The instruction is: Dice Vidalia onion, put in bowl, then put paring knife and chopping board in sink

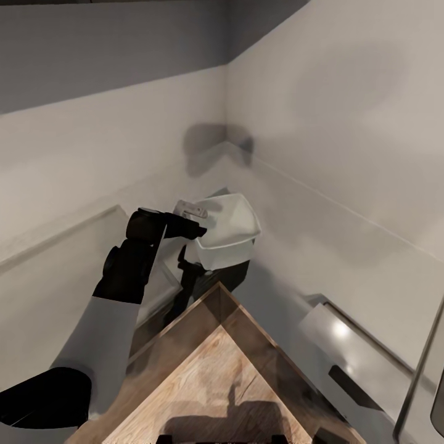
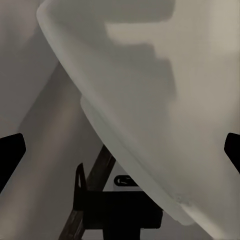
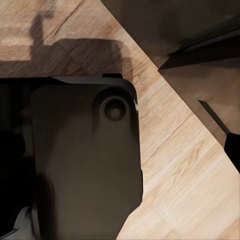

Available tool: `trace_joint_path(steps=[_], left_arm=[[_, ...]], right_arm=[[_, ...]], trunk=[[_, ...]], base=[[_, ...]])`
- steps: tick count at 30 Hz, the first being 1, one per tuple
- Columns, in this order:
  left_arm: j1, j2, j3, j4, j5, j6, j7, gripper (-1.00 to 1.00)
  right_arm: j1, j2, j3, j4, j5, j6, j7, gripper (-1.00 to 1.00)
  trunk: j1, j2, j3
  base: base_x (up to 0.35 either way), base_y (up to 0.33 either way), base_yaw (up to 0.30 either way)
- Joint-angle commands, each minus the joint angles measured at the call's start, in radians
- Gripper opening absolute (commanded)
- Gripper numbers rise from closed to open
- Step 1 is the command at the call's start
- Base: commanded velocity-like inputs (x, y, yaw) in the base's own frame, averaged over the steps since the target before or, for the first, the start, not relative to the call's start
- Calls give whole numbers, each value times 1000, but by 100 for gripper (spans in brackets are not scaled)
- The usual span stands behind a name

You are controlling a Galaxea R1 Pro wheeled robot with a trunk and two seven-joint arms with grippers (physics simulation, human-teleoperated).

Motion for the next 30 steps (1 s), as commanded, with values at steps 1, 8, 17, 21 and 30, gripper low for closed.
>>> trace_joint_path(steps=[1, 8, 17, 21, 30], left_arm=[[-1, 0, 0, 0, -10, 3, -9, 100], [-1, 0, 0, 1, -9, 3, -10, 100], [-1, -2, -1, 0, 63, 2, -10, 100], [-1, -2, -1, 0, 77, 0, -10, 100], [-1, 0, -1, -4, 81, 0, -10, 100]], right_arm=[[0, 0, 5, 0, 2, -1, -8, 100], [0, 0, 5, 1, 2, -1, -8, 100], [0, 0, 5, 1, 2, -1, -8, 100], [0, 0, 5, 1, 2, -1, -8, 100], [0, 0, 5, 1, 2, -1, -8, 100]], trunk=[[0, -2, -3], [0, -2, -10], [0, -2, -21], [0, -2, -25], [0, -2, -35]], base=[[0, 0, 0], [0, 0, 0], [0, 0, 0], [0, 0, 0], [0, 0, 0]])
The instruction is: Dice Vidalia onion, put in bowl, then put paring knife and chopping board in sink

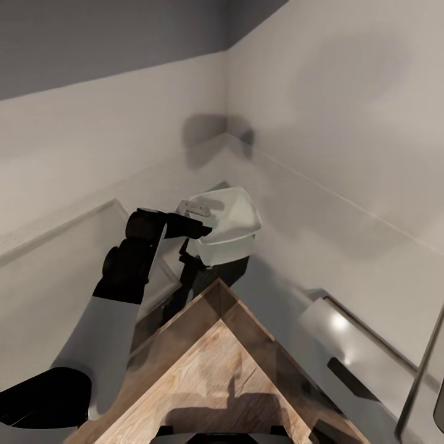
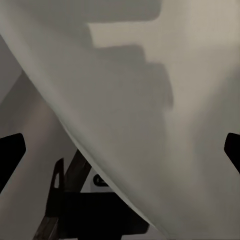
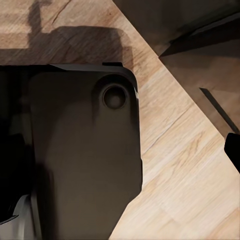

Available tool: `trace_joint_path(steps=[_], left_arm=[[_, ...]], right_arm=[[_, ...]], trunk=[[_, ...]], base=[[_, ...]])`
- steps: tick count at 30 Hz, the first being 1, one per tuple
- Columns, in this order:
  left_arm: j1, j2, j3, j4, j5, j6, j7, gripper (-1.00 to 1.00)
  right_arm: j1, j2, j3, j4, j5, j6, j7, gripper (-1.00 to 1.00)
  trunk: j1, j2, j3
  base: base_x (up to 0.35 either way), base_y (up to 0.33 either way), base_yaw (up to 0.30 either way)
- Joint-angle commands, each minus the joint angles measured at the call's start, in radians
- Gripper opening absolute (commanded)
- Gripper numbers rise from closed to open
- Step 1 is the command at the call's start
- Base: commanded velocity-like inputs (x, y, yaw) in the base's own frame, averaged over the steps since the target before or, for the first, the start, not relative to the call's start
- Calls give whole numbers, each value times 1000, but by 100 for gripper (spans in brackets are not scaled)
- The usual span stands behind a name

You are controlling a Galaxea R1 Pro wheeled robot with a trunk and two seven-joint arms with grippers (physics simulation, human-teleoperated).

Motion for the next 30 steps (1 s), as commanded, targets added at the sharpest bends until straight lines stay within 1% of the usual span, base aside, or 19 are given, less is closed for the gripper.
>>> trace_joint_path(steps=[1, 25, 30], left_arm=[[-1, 0, 0, -1, -10, 3, -9, 100], [0, 1, 1, 0, -10, 3, -8, 100], [-1, 1, 1, -8, -10, 3, -8, 100]], right_arm=[[0, 0, 5, 0, 2, -1, -8, 100], [0, 0, 5, 0, 2, -1, -8, 100], [0, -1, 5, 0, 2, -1, -8, 100]], trunk=[[0, -2, -3], [0, -2, -30], [0, -2, -32]], base=[[0, 0, 0], [0, 0, 0], [0, 0, 0]])
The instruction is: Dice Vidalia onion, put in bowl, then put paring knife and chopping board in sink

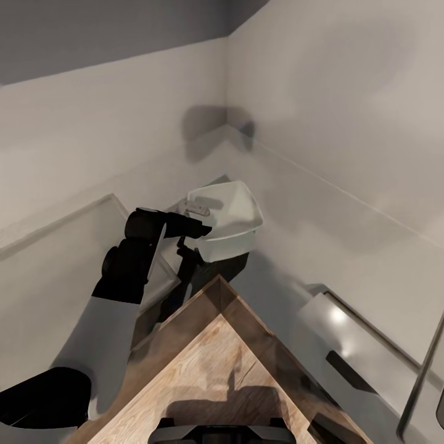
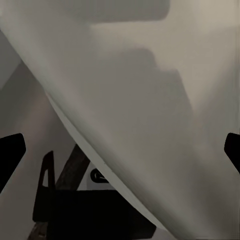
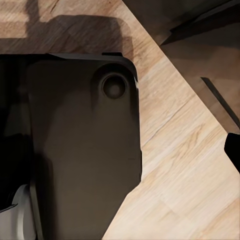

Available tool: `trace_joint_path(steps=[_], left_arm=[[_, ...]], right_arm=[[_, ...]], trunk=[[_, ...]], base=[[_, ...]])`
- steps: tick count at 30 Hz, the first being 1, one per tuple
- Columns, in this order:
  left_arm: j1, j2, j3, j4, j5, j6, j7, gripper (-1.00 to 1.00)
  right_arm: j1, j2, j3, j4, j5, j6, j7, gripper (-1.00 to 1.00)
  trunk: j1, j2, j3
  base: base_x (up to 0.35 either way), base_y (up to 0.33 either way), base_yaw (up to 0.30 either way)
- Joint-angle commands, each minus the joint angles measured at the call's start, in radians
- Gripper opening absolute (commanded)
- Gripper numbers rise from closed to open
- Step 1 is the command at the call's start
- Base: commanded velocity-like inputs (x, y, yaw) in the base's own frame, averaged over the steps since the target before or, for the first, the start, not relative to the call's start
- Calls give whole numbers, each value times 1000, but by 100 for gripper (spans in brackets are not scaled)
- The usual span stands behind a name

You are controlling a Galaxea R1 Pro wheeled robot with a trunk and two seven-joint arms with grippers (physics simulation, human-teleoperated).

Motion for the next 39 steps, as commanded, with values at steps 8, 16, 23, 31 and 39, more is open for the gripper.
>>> trace_joint_path(steps=[8, 16, 23, 31, 39], left_arm=[[-1, 0, 0, -6, -11, 3, -9, -100], [0, -1, 0, -46, -11, 5, -8, -100], [-1, -2, 2, -120, -11, 7, -6, -100], [-1, -1, 6, -200, 2, 9, -6, -100], [-1, 0, 41, -228, 28, 9, -6, -100]], right_arm=[[0, 0, 5, 0, 2, -1, -8, 100], [0, 0, 5, 0, 2, -1, -8, 100], [0, 0, 5, 0, 2, -1, -8, 100], [0, 0, 5, 0, 2, -1, -8, 100], [0, 0, 5, 0, 2, -1, -8, 100]], trunk=[[1, -2, -2], [1, -2, -2], [1, -2, -2], [1, -2, -2], [1, -2, -2]], base=[[0, 0, 0], [0, 0, 0], [0, 0, 0], [0, 0, 0], [0, 0, 0]])
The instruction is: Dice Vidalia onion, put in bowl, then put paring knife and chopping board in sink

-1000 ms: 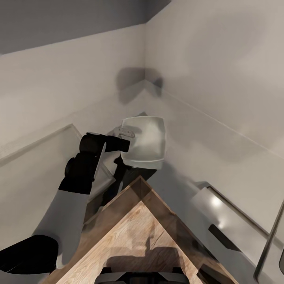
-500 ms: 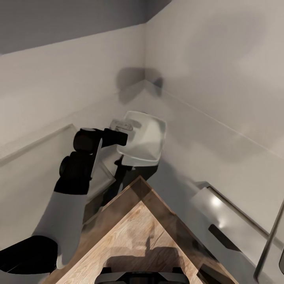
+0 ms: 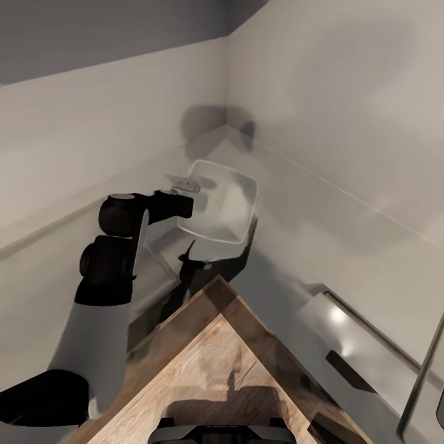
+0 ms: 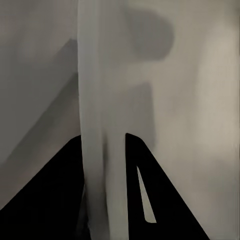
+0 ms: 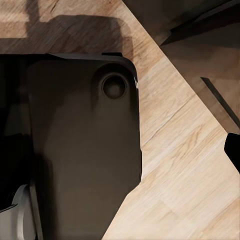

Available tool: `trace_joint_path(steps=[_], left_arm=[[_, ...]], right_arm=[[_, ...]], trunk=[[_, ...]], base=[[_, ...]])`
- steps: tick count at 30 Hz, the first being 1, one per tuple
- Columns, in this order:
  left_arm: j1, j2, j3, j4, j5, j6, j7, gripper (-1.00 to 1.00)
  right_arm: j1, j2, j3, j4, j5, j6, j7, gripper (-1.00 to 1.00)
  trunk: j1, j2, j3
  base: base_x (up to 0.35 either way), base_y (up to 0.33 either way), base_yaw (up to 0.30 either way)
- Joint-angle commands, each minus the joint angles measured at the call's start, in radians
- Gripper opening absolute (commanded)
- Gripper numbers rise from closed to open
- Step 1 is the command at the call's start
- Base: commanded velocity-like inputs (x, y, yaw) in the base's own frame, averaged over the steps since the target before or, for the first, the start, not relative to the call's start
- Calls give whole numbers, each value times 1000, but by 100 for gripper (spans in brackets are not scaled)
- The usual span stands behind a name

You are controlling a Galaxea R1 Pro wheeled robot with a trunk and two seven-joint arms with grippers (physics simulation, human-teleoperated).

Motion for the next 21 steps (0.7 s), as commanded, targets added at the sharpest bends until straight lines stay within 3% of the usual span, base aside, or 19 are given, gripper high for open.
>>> trace_joint_path(steps=[1, 5, 13, 16, 21], left_arm=[[-1, -1, 19, -6, -3, 5, -10, -100], [-1, 1, 74, -21, 0, 5, -11, -100], [-1, 3, 138, -32, 6, 5, -11, -100], [-1, 4, 190, -32, 44, 6, -11, -100], [-1, 23, 212, -32, 126, 6, -11, -100]], right_arm=[[0, 0, 5, 1, 2, -1, -8, 100], [0, 0, 5, 0, 2, -3, -8, 100], [0, 0, 5, 0, 2, -4, -7, 100], [0, 0, 5, 1, 2, -4, -8, 100], [0, 0, 5, 0, 2, -4, -8, 100]], trunk=[[1, -2, -1], [1, -2, -1], [1, -2, 9], [1, -2, 13], [1, -2, 21]], base=[[0, 0, 0], [0, 0, 0], [0, 0, 0], [0, 0, 0], [-130, 0, 0]])
